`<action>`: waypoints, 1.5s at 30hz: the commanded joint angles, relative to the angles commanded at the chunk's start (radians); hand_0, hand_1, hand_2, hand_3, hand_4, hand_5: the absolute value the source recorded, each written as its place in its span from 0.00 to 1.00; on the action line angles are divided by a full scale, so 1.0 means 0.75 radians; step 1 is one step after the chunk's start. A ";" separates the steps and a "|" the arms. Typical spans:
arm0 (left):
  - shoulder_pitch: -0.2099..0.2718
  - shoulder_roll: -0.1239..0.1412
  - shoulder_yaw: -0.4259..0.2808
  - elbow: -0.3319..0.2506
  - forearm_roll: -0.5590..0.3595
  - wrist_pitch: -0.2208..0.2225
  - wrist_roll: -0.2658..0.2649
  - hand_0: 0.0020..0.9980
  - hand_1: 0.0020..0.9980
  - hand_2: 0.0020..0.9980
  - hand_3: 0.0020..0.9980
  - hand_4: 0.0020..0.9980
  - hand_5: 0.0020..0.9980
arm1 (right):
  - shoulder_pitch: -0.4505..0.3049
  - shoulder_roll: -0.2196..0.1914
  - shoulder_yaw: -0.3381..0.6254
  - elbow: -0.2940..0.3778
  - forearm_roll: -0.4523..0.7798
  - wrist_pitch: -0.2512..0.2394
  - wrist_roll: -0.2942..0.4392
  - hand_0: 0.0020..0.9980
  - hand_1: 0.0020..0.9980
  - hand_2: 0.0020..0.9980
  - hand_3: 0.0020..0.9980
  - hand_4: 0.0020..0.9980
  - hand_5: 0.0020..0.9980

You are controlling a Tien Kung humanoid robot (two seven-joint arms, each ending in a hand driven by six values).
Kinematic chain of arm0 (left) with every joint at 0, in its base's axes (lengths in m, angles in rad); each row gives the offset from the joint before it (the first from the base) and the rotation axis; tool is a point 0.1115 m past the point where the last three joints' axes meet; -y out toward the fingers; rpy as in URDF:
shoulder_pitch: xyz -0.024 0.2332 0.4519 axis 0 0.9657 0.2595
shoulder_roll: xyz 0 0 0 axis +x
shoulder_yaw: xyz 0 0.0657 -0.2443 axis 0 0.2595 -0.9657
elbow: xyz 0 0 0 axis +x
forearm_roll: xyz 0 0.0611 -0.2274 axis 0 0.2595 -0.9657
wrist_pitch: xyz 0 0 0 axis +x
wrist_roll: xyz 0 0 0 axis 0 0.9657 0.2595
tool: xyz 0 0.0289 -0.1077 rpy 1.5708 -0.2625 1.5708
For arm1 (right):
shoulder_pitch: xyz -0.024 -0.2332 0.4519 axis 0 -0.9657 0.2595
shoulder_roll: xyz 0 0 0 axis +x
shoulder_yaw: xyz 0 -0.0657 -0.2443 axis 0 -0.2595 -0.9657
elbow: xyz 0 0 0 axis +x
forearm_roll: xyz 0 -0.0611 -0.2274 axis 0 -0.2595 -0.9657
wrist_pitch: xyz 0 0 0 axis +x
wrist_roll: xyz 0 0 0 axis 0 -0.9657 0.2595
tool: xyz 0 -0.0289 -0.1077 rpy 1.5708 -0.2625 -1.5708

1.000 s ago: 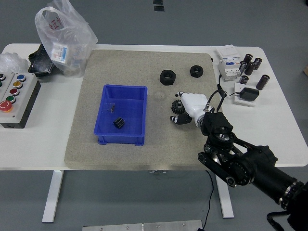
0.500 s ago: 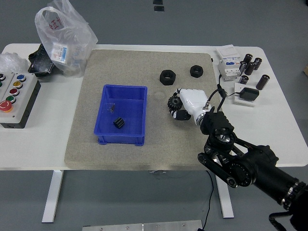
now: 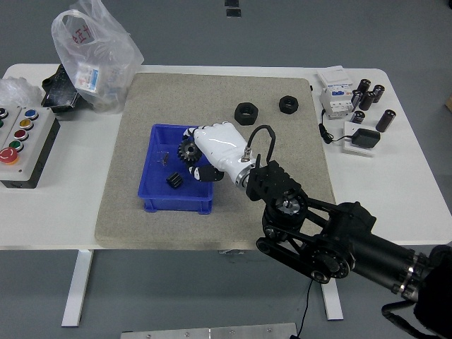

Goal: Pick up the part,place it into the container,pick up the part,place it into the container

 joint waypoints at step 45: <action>0.013 0.000 -0.019 0.000 0.020 -0.003 -0.008 0.61 0.63 0.61 0.65 0.64 0.27 | -0.720 -0.119 0.735 0.084 1.686 0.122 0.981 0.54 0.67 0.72 0.72 0.85 0.56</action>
